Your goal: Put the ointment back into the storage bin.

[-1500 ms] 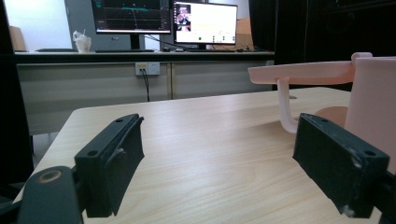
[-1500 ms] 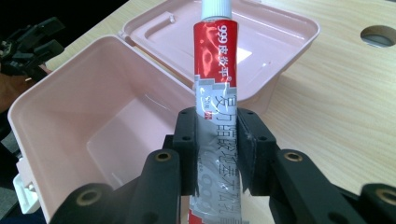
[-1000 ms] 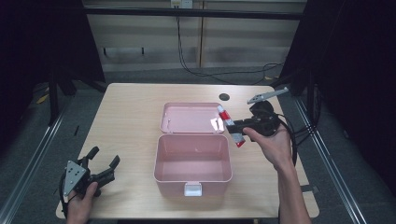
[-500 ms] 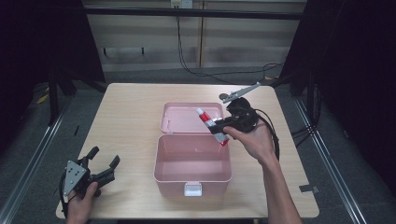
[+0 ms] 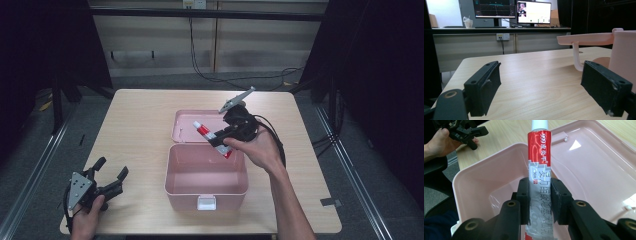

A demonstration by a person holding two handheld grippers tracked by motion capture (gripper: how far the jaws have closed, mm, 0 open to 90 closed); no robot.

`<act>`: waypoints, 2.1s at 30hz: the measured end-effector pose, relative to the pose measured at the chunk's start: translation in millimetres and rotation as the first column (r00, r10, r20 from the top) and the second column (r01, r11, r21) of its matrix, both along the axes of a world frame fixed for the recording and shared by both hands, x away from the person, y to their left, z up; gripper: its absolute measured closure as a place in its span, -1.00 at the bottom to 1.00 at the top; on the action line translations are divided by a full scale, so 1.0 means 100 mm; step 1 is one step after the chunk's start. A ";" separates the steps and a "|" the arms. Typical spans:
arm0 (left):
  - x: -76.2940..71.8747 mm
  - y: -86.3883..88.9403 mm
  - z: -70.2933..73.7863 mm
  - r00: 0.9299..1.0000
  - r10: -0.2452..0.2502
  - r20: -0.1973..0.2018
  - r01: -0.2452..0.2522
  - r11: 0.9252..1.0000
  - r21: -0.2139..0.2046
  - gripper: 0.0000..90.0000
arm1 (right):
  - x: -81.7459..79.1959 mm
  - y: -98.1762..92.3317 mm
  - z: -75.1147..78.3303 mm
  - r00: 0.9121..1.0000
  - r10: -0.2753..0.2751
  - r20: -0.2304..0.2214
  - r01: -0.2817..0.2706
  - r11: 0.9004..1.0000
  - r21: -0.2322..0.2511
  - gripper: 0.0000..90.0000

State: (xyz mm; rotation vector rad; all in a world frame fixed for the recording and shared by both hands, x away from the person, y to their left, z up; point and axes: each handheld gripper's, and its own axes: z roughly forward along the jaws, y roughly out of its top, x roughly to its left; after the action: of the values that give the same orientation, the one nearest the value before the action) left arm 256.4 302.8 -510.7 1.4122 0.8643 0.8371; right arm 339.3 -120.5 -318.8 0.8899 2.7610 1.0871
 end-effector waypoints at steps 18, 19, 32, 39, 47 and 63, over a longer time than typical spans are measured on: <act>0.00 0.00 0.00 1.000 -0.002 -0.001 0.002 1.000 -0.006 -0.65 | 0.05 0.23 -0.12 0.990 0.138 -0.025 -0.140 0.977 -0.163 0.59; 0.00 0.00 0.00 1.000 0.000 0.000 0.000 1.000 -0.001 -0.65 | 0.05 0.24 -0.13 0.991 0.132 -0.030 -0.135 0.976 -0.170 0.59; 0.00 0.00 0.00 1.000 0.000 0.001 0.000 1.000 0.000 -0.65 | 0.08 0.40 -0.24 0.983 0.175 -0.059 -0.184 0.955 -0.234 0.59; 0.00 0.00 0.00 1.000 0.001 0.002 -0.001 1.000 0.001 -0.65 | 0.11 0.52 -0.28 0.977 0.202 -0.070 -0.214 0.929 -0.302 0.58; 0.00 0.00 0.00 1.000 -0.001 0.001 0.001 1.000 -0.004 -0.65 | 0.15 0.59 -0.38 0.967 0.236 -0.091 -0.253 0.910 -0.327 0.58; 0.00 0.00 0.00 1.000 -0.001 -0.001 0.001 1.000 -0.005 -0.65 | 0.16 0.61 -0.55 0.963 0.251 -0.099 -0.270 0.902 -0.337 0.58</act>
State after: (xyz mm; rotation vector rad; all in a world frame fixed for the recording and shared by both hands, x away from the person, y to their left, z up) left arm 256.2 302.4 -510.8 1.4083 0.8661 0.8332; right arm 355.6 -59.8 -373.5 0.5222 3.0430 0.5649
